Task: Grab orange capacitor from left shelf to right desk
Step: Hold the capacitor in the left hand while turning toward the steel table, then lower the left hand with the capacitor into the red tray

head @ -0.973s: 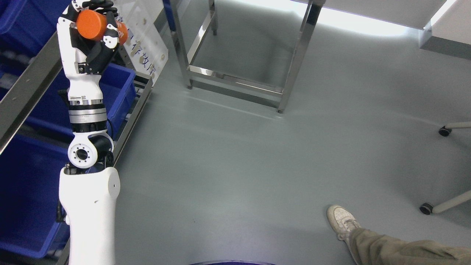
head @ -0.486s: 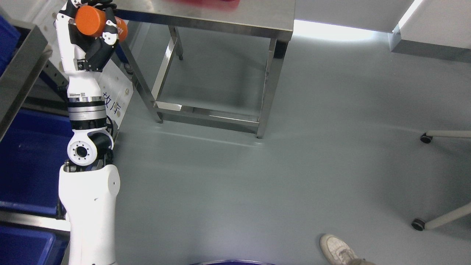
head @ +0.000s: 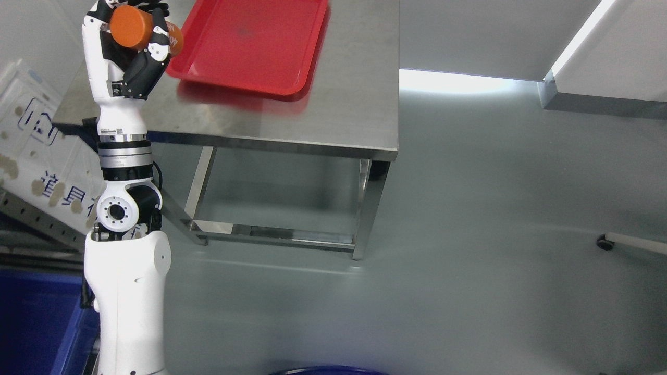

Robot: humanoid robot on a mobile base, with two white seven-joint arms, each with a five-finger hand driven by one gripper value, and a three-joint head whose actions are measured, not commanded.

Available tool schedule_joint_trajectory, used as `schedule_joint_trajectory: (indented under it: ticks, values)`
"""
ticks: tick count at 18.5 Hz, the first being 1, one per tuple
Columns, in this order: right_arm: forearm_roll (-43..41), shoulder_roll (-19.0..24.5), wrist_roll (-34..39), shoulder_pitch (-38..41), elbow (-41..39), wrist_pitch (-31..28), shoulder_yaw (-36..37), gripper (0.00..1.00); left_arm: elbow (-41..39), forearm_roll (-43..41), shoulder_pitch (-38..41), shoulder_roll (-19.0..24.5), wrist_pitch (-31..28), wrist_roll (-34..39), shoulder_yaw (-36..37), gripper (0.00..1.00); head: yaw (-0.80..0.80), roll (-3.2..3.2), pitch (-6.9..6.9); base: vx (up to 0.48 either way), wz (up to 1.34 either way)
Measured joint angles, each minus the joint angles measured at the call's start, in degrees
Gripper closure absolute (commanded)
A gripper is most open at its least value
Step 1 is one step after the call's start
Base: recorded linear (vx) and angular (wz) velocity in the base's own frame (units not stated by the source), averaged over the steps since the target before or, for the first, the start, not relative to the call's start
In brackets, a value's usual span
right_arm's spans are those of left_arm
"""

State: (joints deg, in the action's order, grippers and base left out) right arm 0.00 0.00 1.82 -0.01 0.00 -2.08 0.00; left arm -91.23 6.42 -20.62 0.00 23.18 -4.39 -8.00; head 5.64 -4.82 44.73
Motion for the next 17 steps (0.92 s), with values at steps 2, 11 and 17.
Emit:
schedule_joint_trajectory:
  ticks: [2,11,17]
  values:
    - [0.00,0.00,0.00,-0.01,0.00,0.00,0.00,0.00,0.00,0.00,-0.47,0.00,-0.98,-0.08,0.32,0.94,0.00,0.00,0.00,0.426,-0.07]
    - [0.00,0.00,0.00,0.00,0.00,-0.02,0.00,0.00,-0.03,-0.13,-0.94,0.00,-7.61,-0.67,2.55,0.94,0.00,0.00,0.00,0.201,0.00]
    - [0.00,0.00,0.00,0.01,0.00,-0.05,0.00,0.00,0.02,-0.20,-0.89,0.00,-8.80,-1.36,4.89,0.94,0.00,0.00,0.00,0.014,0.01]
